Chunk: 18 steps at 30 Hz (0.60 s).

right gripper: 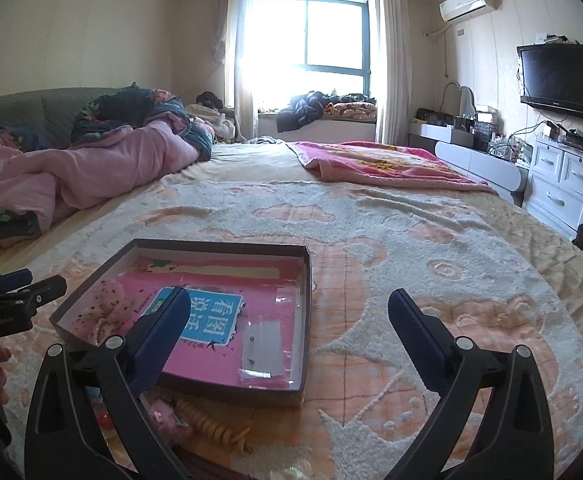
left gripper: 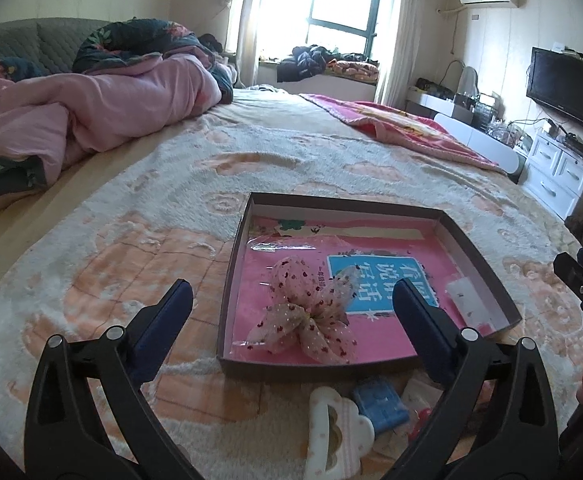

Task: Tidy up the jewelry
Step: 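Move the left tool back toward the white plastic hair clip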

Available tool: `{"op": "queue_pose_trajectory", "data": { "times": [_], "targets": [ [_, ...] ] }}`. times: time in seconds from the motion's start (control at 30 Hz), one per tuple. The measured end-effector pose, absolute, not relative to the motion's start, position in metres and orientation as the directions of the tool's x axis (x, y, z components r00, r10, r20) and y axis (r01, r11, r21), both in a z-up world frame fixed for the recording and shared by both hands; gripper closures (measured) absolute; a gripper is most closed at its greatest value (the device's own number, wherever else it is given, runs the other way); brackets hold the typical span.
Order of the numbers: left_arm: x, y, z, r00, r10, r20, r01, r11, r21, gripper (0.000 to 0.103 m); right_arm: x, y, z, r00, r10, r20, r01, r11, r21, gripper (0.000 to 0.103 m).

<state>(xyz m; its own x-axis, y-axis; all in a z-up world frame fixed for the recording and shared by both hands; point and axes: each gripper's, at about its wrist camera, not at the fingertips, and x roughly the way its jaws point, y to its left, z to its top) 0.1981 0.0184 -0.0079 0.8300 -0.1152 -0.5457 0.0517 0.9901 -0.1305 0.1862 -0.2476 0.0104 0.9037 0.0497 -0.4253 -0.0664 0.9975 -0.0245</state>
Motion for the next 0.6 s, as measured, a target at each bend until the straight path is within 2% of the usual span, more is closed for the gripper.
{"op": "queue_pose_trajectory", "data": {
  "times": [0.6],
  "targets": [
    [0.15,0.015,-0.001,0.862,-0.128,-0.491,0.081,0.99,-0.115,0.011,0.137,-0.244,0.008,0.914,0.072,-0.4,-0.103,0.993,-0.057,0.007]
  ]
}}
